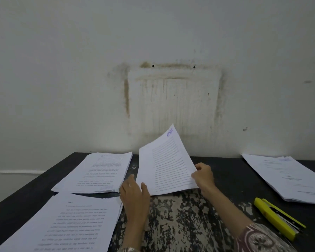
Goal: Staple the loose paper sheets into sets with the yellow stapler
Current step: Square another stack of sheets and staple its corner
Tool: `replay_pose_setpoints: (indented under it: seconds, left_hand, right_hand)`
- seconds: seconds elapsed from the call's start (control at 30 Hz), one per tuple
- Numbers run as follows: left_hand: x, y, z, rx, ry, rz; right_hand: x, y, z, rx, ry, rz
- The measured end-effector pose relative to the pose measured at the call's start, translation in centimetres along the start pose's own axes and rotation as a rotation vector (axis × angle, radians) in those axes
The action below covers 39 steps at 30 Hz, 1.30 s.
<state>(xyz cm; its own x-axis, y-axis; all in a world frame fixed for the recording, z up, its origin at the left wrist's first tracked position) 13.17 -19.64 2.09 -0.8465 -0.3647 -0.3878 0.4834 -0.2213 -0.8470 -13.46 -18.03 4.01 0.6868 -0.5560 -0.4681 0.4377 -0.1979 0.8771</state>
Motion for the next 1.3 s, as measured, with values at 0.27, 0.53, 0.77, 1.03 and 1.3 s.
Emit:
replay_pose_setpoints:
  seconds: [0.27, 0.53, 0.77, 1.03, 1.3]
  left_hand:
    - [1.2, -1.0, -0.5, -0.210, 0.159, -0.464]
    - [1.6, -5.5, -2.5, -0.085, 0.176, -0.613]
    - [1.2, -8.4, -4.7, 0.115, 0.137, -0.609]
    - [1.5, -10.5, -6.7, 0.201, 0.127, -0.610]
    - [2.4, -9.2, -6.6, 0.144, 0.198, -0.618]
  right_hand:
    - [-6.3, -1.7, -3.6, -0.022, 0.052, 0.250]
    - [-10.2, -4.1, -6.1, -0.086, 0.109, 0.284]
    - [-11.6, -4.6, -7.6, -0.118, 0.105, 0.224]
    - [-10.8, -3.9, -9.4, -0.148, 0.058, 0.389]
    - [-9.9, -3.9, -9.9, -0.186, 0.065, 0.336]
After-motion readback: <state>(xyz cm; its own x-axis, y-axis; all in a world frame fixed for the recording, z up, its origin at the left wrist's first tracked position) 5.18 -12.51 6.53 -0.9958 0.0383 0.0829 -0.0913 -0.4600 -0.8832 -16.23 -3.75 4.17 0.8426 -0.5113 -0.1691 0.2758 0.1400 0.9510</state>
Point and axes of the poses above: each hand's wrist, its own z-axis towards the middle knuckle, its own x-axis out of the palm, y = z × x, the point moved 10 cm from there along z, towards the middle knuckle, and after that the axes turned 7 degrees about -z, right-handed, at the moved point
